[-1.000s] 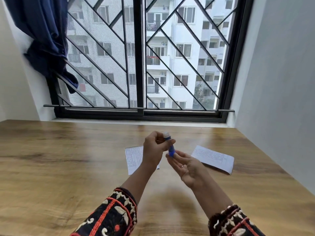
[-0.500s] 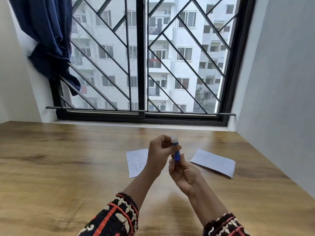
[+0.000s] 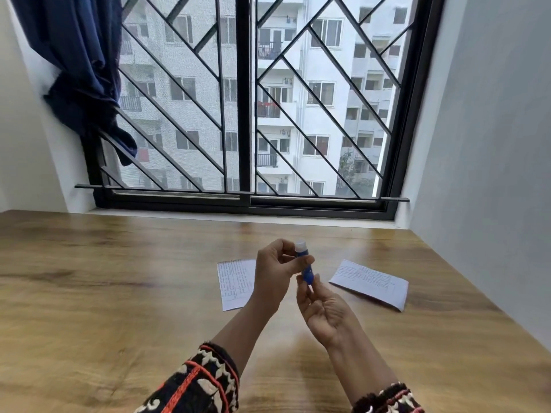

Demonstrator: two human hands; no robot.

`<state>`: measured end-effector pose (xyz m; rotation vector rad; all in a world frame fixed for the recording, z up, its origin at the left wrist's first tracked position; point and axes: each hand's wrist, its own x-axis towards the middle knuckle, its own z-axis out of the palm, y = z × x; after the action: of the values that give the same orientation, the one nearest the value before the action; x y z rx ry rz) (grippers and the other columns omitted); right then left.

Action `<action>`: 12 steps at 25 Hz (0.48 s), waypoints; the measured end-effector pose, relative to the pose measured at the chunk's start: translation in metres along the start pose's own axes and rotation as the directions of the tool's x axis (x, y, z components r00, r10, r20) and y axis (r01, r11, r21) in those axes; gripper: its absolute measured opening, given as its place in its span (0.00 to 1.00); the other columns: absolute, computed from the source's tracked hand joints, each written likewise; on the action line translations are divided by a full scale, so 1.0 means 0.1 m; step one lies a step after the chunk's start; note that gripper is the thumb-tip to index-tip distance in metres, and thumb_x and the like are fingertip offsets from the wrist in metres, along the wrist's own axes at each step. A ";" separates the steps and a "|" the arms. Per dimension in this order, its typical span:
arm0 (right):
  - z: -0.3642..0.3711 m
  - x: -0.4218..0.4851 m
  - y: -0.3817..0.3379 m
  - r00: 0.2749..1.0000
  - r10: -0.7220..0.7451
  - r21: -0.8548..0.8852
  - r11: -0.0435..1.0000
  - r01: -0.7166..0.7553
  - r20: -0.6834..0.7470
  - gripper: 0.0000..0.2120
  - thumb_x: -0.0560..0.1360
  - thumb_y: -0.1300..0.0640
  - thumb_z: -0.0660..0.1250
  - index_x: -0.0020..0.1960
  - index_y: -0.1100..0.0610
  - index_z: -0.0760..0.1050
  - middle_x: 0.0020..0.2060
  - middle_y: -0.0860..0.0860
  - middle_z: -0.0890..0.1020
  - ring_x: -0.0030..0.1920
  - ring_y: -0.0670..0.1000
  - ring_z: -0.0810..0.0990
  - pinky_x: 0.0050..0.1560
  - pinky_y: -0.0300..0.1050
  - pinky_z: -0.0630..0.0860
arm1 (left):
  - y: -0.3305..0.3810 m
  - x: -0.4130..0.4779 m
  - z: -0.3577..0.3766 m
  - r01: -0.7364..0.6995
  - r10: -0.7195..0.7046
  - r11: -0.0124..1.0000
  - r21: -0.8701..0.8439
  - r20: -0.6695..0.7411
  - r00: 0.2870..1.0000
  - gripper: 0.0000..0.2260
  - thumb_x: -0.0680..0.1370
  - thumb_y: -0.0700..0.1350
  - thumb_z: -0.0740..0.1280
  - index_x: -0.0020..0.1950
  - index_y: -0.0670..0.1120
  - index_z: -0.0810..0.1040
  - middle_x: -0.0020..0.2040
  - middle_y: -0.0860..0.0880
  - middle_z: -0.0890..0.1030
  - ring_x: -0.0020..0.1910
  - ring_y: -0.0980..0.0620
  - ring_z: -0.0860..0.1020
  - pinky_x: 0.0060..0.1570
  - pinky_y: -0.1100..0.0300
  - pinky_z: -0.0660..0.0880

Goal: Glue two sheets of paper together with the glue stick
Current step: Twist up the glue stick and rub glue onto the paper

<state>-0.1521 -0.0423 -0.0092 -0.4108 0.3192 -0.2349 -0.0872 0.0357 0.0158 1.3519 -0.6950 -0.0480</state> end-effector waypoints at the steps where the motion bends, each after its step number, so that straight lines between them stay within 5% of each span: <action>1: -0.01 0.02 0.00 1.000 0.004 -0.013 1.000 -0.004 -0.030 0.11 0.76 0.58 0.61 0.43 0.66 0.74 0.34 0.57 0.78 0.23 0.47 0.79 0.21 0.33 0.74 | 0.00 -0.01 0.01 0.000 0.000 1.000 -0.005 0.026 1.000 0.08 0.67 0.33 0.72 0.38 0.45 0.77 0.34 0.48 0.79 0.33 0.55 0.79 0.41 0.57 0.79; 6: -0.06 0.08 0.01 0.996 0.005 -0.133 0.991 -0.017 -0.093 0.20 0.74 0.45 0.63 0.40 0.63 0.76 0.25 0.54 0.77 0.20 0.46 0.75 0.21 0.33 0.72 | 0.04 -0.02 0.06 -0.012 0.011 1.000 0.023 0.056 0.998 0.09 0.67 0.32 0.72 0.37 0.45 0.77 0.34 0.48 0.79 0.35 0.52 0.78 0.40 0.59 0.79; 9: -0.05 0.04 -0.01 1.000 0.003 -0.046 0.999 -0.004 -0.014 0.16 0.76 0.51 0.62 0.46 0.66 0.74 0.38 0.59 0.80 0.28 0.50 0.82 0.29 0.39 0.80 | 0.03 -0.02 0.08 -0.019 0.019 0.999 0.026 0.000 1.000 0.08 0.67 0.33 0.73 0.38 0.45 0.77 0.34 0.49 0.80 0.34 0.56 0.79 0.39 0.62 0.78; 12: -0.05 0.02 0.00 0.999 -0.022 0.002 1.000 0.022 0.038 0.10 0.77 0.58 0.60 0.47 0.66 0.74 0.38 0.59 0.79 0.29 0.50 0.82 0.31 0.39 0.81 | 0.00 -0.01 0.07 -0.018 0.019 1.000 0.021 -0.041 0.999 0.06 0.67 0.34 0.72 0.40 0.41 0.77 0.35 0.46 0.80 0.36 0.51 0.80 0.41 0.58 0.79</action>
<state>-0.1520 -0.0447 -0.0145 -0.4169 0.2778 -0.2486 -0.0916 0.0298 0.0160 1.3622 -0.6746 0.0015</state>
